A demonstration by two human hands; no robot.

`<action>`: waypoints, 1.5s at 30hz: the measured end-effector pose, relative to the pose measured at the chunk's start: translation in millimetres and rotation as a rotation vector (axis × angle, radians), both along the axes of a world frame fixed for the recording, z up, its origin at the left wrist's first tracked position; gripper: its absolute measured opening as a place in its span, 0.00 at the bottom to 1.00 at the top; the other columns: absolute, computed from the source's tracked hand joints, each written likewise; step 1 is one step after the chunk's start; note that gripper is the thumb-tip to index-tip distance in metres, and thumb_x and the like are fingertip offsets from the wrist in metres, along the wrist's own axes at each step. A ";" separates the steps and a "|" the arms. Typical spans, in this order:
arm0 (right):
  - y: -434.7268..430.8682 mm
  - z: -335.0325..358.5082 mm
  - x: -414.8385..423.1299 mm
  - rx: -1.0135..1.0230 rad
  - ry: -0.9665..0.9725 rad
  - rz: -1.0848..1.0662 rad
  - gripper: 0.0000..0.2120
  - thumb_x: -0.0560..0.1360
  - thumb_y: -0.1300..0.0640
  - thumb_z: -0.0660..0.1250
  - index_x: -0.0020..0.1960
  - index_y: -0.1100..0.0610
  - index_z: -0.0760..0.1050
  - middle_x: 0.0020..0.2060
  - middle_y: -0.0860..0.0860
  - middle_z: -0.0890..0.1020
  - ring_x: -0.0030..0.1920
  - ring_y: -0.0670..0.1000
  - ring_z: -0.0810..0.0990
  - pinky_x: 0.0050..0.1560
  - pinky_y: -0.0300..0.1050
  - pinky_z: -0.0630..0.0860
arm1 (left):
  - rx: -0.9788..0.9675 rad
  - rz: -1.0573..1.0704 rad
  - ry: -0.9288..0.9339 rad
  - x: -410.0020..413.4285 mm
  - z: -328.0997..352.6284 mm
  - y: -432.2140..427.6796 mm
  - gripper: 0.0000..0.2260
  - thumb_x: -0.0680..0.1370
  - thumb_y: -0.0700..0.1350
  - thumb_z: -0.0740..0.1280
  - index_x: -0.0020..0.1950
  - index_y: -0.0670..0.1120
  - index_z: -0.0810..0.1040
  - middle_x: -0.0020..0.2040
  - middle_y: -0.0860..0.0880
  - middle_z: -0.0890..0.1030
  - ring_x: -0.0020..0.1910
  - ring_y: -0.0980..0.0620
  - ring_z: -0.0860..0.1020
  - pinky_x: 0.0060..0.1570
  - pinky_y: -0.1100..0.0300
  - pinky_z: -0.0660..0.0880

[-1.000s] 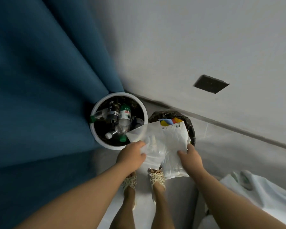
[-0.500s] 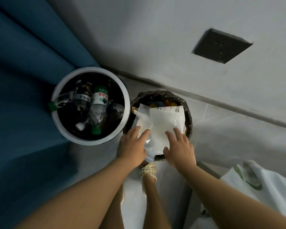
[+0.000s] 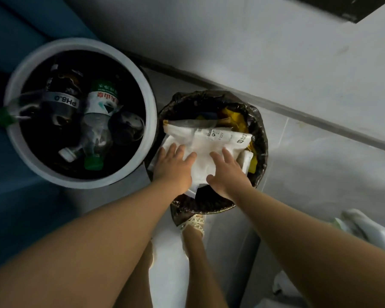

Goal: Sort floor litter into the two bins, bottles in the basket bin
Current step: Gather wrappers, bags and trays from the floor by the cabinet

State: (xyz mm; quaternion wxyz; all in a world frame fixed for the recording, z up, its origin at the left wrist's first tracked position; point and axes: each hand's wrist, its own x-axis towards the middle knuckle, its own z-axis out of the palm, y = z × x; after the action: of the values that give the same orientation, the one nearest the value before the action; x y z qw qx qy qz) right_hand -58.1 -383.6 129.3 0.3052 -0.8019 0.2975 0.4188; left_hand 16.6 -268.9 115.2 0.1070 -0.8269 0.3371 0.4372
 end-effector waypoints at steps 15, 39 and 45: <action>8.6 -19.8 9.0 -0.016 0.048 -0.023 0.28 0.77 0.54 0.61 0.75 0.50 0.57 0.76 0.52 0.52 0.74 0.57 0.59 0.69 0.54 0.64 | -0.078 0.015 -0.019 -0.8 -6.4 9.5 0.25 0.79 0.45 0.59 0.74 0.48 0.56 0.74 0.45 0.59 0.76 0.43 0.49 0.74 0.48 0.47; 127.0 324.9 -18.3 -0.091 -0.282 0.225 0.27 0.76 0.53 0.61 0.73 0.51 0.58 0.71 0.51 0.64 0.67 0.55 0.67 0.64 0.51 0.68 | -0.302 0.424 -0.313 -48.5 330.3 148.9 0.18 0.78 0.46 0.58 0.68 0.49 0.65 0.66 0.49 0.69 0.66 0.47 0.67 0.63 0.53 0.64; 185.0 386.0 -31.1 -0.086 -0.374 0.433 0.29 0.75 0.51 0.60 0.74 0.52 0.56 0.71 0.52 0.63 0.69 0.56 0.64 0.64 0.52 0.68 | -0.322 0.625 -0.387 -82.6 396.8 216.7 0.21 0.79 0.48 0.58 0.72 0.49 0.62 0.69 0.49 0.68 0.68 0.46 0.66 0.64 0.53 0.63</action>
State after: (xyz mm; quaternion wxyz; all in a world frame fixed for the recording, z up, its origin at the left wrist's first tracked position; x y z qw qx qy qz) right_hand -89.2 -198.5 515.3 0.2239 -0.9223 0.0754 0.3059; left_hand -66.0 -52.1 512.0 -0.1007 -0.9629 0.1071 0.2263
